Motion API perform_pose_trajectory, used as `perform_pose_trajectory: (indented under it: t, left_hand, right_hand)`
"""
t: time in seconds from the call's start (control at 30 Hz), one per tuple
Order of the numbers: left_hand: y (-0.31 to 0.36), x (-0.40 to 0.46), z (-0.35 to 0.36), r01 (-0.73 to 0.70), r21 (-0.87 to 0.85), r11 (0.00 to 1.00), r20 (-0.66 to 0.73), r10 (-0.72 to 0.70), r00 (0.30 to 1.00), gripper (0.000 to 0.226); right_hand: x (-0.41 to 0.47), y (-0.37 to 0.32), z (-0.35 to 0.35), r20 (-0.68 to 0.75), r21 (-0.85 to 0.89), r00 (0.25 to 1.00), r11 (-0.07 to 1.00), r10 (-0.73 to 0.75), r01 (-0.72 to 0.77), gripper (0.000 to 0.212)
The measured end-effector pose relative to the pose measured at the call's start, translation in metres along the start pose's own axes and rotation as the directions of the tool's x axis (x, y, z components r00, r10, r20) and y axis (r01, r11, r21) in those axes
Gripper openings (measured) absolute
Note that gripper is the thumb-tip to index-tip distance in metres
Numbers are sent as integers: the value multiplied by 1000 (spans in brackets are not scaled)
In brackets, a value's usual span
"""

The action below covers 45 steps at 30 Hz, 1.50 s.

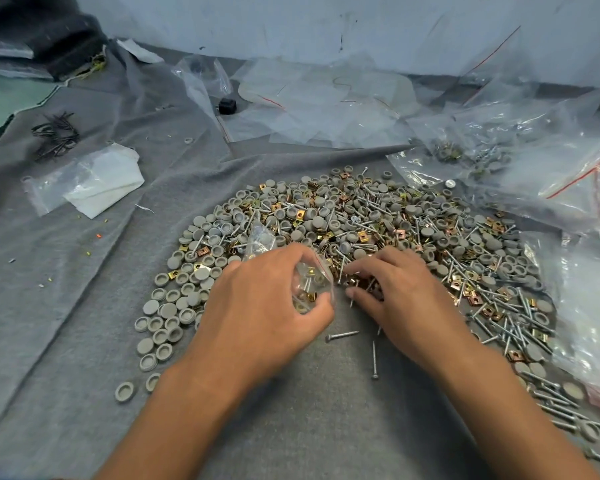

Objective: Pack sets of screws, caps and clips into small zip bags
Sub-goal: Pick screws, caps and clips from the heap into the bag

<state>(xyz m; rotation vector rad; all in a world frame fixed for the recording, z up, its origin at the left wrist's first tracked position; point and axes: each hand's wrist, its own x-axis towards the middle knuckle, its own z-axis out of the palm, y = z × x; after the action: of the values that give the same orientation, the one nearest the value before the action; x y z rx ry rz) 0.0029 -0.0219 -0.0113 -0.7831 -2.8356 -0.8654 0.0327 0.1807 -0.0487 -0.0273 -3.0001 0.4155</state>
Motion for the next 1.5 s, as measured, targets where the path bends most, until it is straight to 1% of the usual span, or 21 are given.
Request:
perform_pose_trajectory:
  t: [0.07, 0.2, 0.3, 0.37, 0.43, 0.53, 0.6, 0.67, 0.73, 0.83, 0.97, 1.07, 1.13, 1.23, 1.27, 1.33, 1.4, 1.47, 1.5]
  left_hand:
    - [0, 0, 0, 1, 7, 1000, 3, -1, 1000, 21]
    - [-1, 0, 1, 1, 18, 1000, -5, -1, 1000, 22]
    - [-2, 1, 1, 1, 17, 1000, -5, -1, 1000, 22]
    - [-2, 1, 1, -2, 18, 1000, -4, 2, 1000, 23]
    - [-3, 0, 1, -1, 15, 1000, -6, 2, 1000, 22]
    - [-3, 0, 1, -1, 16, 1000, -7, 1, 1000, 23]
    - [-3, 0, 0, 4, 14, 1000, -9, -3, 1000, 24]
    - [-4, 1, 0, 6, 16, 1000, -5, -6, 1000, 23]
    - [-4, 0, -1, 6, 22, 1000, 2, -6, 1000, 24]
    - [-3, 0, -2, 9, 34, 999, 2, -9, 1000, 24]
    - [-3, 1, -2, 23, 24, 999, -4, -23, 1000, 24]
    - [-2, 1, -3, 28, 23, 999, -8, -28, 1000, 23]
    - [-2, 1, -3, 27, 28, 999, -12, -26, 1000, 23]
    - [-1, 2, -3, 27, 35, 999, -18, -26, 999, 25]
    - [-1, 2, -2, 26, 36, 999, -19, -26, 999, 25]
    - [0, 2, -2, 25, 39, 999, -18, -25, 1000, 25]
    - [0, 2, -2, 25, 42, 999, -19, -24, 1000, 26]
    - [-1, 1, -2, 29, 39, 999, -22, -28, 999, 27]
    - [-1, 1, -1, 31, 35, 999, -23, -31, 999, 26]
  right_hand:
    - [2, -4, 1, -20, -43, 1000, 999, 4, -5, 31]
    - [-2, -12, 4, -35, -43, 999, 999, 23, -25, 21]
    - [-5, -17, 4, -77, -70, 997, 997, 26, -32, 16]
    - [-5, -18, 3, -102, -43, 994, 998, 37, -42, 14]
    - [-4, -17, 3, -102, 17, 993, 998, 61, -60, 15]
    - [-3, -13, 4, -79, 142, 994, 988, 75, -63, 12]
    - [-1, -10, 4, -59, 273, 995, 960, 81, -62, 14]
    - [1, -8, 2, -43, 367, 994, 927, 103, -80, 18]
    - [2, -8, 0, -18, 425, 993, 900, 119, -100, 21]
    - [3, -10, -3, 2, 496, 996, 865, 86, -76, 25]
    - [3, -17, -7, -15, 558, 998, 829, 63, -44, 25]
    - [1, -19, -9, -40, 611, 997, 791, 65, -27, 13]
    - [0, -21, -13, -85, 646, 995, 763, 48, 19, 9]
    - [-3, -25, -18, -154, 750, 988, 654, 24, 101, 9]
    - [-4, -26, -19, -166, 766, 986, 632, 19, 117, 12]
    - [-5, -28, -20, -179, 749, 984, 645, -24, 152, 22]
    - [-4, -28, -18, -210, 659, 975, 726, -74, 197, 29]
    - [2, -27, -13, -236, 515, 969, 835, -79, 193, 25]
    - [5, -26, -10, -223, 458, 972, 873, -70, 168, 21]
